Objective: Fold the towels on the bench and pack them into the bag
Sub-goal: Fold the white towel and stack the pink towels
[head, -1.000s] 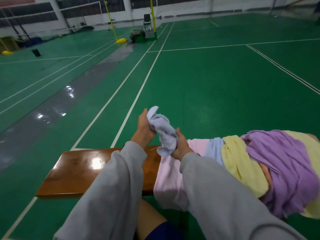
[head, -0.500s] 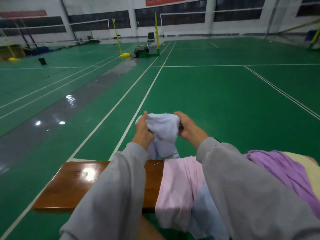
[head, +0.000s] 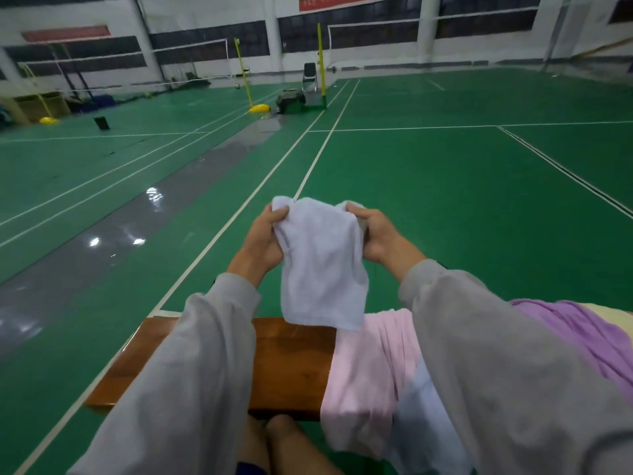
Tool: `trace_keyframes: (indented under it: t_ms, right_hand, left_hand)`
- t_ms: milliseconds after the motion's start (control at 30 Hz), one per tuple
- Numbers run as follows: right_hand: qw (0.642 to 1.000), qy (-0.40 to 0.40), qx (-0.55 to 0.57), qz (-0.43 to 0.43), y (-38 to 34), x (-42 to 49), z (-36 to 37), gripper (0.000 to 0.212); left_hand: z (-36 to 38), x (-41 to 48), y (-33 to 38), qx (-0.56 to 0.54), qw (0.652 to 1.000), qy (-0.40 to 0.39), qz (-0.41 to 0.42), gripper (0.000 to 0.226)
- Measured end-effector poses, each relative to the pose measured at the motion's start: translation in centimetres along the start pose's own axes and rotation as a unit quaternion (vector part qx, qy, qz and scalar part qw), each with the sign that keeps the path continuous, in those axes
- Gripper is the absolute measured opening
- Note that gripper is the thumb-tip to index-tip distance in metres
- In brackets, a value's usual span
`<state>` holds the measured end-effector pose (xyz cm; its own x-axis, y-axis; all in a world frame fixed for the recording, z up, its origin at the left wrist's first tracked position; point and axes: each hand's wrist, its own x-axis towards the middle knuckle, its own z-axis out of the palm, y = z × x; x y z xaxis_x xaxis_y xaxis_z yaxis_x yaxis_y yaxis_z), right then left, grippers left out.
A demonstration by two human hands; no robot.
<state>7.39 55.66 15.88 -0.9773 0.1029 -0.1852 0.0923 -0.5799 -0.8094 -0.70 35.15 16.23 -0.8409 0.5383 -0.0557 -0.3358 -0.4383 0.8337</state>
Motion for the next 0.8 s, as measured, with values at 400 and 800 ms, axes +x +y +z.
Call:
trace_keyframes:
  t_ms: [400,800]
  right_hand:
    - [0.991,0.041,0.091,-0.091,-2.4,-0.8,1.5,0.025]
    - [0.997,0.050,0.041,-0.045,-3.6,-5.4,4.7,0.033]
  left_hand:
    - [-0.2,-0.6,3.2,-0.053,0.992,0.110,0.043,0.065]
    - [3.4,-4.9,-0.1,0.251,0.942,-0.040,-0.219,0.027]
